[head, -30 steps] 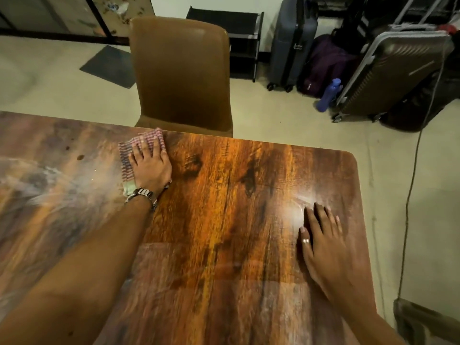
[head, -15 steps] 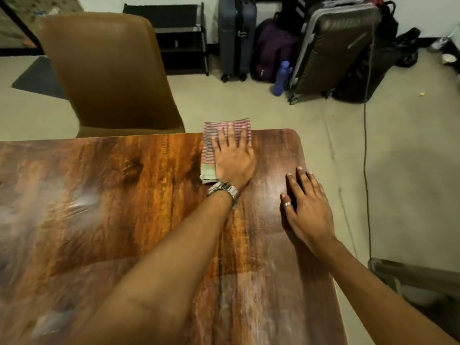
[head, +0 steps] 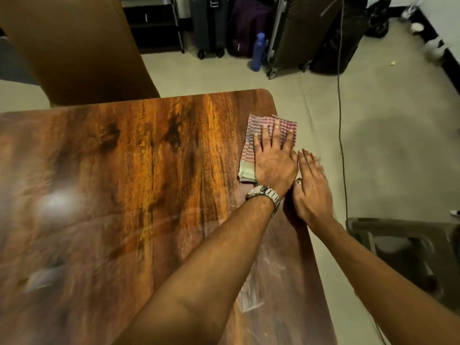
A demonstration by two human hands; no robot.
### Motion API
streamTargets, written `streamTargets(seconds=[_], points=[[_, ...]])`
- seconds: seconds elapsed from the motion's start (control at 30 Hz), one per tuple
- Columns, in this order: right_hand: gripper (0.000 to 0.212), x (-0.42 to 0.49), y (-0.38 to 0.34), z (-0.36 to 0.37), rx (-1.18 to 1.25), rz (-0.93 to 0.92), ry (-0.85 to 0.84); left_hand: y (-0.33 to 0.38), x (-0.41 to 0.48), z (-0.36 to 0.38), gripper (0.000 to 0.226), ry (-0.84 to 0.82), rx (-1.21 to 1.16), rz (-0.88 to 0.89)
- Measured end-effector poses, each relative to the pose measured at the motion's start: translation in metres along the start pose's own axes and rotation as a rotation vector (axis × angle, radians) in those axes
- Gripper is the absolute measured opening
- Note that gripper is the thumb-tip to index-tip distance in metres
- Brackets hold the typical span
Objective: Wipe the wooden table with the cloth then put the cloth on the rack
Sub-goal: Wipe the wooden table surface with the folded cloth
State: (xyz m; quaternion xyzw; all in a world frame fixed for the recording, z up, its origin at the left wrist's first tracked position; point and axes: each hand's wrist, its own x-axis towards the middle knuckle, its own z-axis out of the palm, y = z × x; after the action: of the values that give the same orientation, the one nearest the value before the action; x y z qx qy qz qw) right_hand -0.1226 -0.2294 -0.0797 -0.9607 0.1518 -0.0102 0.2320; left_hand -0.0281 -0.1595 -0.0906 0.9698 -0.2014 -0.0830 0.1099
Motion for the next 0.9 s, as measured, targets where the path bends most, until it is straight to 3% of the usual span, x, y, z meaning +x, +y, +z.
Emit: streamTargets(seconds=[0.2,0.33,0.5,0.73,0.9], points=[[0.072,-0.04,-0.004,-0.014,-0.023,-0.012,0.031,0.009,-0.104,0.013,0.066,-0.038,0.056,0.05],[0.066,-0.063,-0.026,-0.011,-0.141,-0.071,-0.087,-0.028,-0.14,0.004,0.055,0.012,-0.072,-0.018],[0.059,-0.088,-0.075,0.011,-0.324,-0.21,-0.257,-0.151,-0.198,-0.015,0.056,0.047,-0.115,-0.24],[0.069,-0.118,-0.139,0.042,-0.338,-0.287,-0.43,-0.356,-0.308,-0.044,0.064,0.135,-0.064,-0.616],[0.076,-0.133,-0.128,0.036,-0.393,-0.277,-0.481,-0.394,-0.362,-0.047,0.064,0.178,-0.036,-0.758]])
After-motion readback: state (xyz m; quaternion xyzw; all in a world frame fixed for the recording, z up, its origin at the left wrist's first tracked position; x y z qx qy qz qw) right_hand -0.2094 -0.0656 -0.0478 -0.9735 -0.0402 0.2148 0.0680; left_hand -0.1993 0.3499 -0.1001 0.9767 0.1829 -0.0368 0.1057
